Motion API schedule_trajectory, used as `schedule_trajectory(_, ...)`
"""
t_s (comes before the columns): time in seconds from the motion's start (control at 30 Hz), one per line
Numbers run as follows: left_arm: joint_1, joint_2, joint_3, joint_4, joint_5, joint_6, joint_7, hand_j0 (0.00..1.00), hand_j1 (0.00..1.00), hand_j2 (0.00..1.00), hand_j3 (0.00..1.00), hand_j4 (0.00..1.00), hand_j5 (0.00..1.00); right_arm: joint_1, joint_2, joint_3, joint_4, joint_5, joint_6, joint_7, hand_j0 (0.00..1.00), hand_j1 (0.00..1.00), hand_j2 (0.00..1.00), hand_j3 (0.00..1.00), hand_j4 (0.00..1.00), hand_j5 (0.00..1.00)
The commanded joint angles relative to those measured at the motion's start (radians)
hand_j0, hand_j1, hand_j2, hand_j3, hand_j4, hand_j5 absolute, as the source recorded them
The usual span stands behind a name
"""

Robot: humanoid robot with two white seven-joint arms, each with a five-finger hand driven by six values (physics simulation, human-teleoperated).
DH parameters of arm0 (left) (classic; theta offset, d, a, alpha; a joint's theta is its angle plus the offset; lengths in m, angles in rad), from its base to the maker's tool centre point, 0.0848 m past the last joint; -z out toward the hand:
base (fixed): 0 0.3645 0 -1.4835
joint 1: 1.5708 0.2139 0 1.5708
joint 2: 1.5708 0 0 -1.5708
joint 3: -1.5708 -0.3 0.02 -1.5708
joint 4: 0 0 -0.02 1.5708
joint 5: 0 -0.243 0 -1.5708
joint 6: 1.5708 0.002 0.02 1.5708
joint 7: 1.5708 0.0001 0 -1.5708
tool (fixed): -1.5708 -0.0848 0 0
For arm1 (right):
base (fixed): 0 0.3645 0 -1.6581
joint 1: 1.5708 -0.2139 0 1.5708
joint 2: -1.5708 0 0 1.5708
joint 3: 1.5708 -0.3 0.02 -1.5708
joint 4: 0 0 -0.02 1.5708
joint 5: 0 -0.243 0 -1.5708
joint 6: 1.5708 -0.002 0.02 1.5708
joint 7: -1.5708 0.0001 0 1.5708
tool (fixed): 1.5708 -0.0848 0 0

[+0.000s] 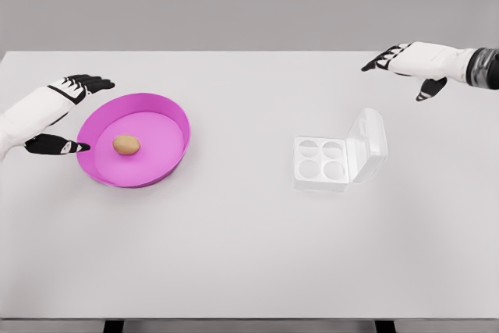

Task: Pack egg into the box and close the box lid

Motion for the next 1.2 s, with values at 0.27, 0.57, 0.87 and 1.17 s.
schedule_trajectory(0.27, -0.023, -0.008, 0.008, -0.003, 0.023, 0.001, -0.246, 1.0, 1.0, 1.0, 1.0, 1.0, 1.0, -0.009, -0.014, -0.011, -0.002, -0.006, 0.001, 0.001, 1.0, 1.0, 1.0, 1.0, 1.0, 1.0)
schedule_trajectory(0.57, -0.123, -0.011, -0.002, 0.0, 0.161, 0.001, -0.373, 1.0, 1.0, 1.0, 1.0, 1.0, 1.0, 0.003, -0.112, -0.015, -0.004, -0.003, 0.001, -0.002, 1.0, 1.0, 1.0, 1.0, 1.0, 1.0)
schedule_trajectory(0.87, -0.224, -0.063, -0.09, 0.02, 0.159, 0.001, -0.373, 1.0, 1.0, 1.0, 1.0, 1.0, 1.0, 0.041, -0.17, -0.015, -0.065, 0.012, 0.001, -0.002, 1.0, 1.0, 1.0, 1.0, 1.0, 1.0)
schedule_trajectory(1.17, -0.219, -0.057, -0.121, 0.037, 0.161, 0.001, -0.373, 1.0, 1.0, 1.0, 1.0, 1.0, 1.0, 0.049, -0.304, -0.029, -0.26, 0.033, 0.001, -0.002, 1.0, 1.0, 1.0, 1.0, 1.0, 1.0)
